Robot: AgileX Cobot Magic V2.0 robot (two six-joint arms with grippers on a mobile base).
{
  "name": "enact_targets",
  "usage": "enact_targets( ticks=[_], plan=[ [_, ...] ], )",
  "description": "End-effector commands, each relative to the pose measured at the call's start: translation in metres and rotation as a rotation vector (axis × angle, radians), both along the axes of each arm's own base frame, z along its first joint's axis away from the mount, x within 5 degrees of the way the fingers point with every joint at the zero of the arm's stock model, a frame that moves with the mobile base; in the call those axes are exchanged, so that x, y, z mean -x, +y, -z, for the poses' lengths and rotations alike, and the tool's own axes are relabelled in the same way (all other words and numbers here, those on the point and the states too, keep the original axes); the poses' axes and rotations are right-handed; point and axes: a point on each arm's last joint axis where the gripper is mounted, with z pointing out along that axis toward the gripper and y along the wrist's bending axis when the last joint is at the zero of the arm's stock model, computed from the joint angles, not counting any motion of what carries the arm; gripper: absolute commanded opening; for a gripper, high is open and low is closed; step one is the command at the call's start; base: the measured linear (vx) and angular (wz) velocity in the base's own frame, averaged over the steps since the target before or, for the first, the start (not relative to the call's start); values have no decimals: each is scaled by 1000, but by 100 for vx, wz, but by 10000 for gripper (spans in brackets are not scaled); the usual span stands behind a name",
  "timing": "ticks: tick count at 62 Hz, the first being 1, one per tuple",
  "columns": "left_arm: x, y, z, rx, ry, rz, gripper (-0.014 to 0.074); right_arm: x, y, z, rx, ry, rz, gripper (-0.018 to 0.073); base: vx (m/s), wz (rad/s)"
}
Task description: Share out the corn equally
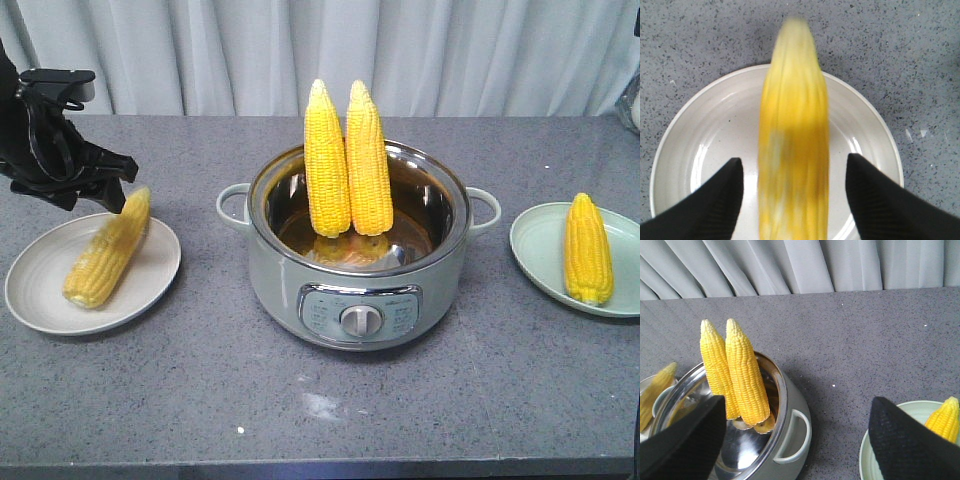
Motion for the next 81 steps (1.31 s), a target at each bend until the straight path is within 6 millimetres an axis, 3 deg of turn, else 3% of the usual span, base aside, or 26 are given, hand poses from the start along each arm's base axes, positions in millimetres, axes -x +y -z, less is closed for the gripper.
enact_targets(
  ticks=[1,25,40,47,59,70,81],
  plan=[
    [6,-1,-30,30,-107,-15,483,8,4,-21,-16,-104,20,559,0,0],
    [6,-2,-31,54,-104,-31,485,9,5,-23,-13,-130,-5,559,0,0],
    [7,-10,-38,151,-130,-31,485,-1,13,-41,-179,-304,-106,559,0,0],
    [13,-14,-54,206,-190,-5,485,-21,27,-41,-161,-321,-195,559,0,0],
    [33,-21,-96,315,-350,27,485,-75,82,-36,-103,-339,-331,559,0,0],
    [56,-26,-132,394,-485,74,485,-128,130,8,-16,-269,-413,559,0,0],
    [66,-26,-143,398,-519,94,485,-162,156,53,8,-214,-412,559,0,0]
  ],
)
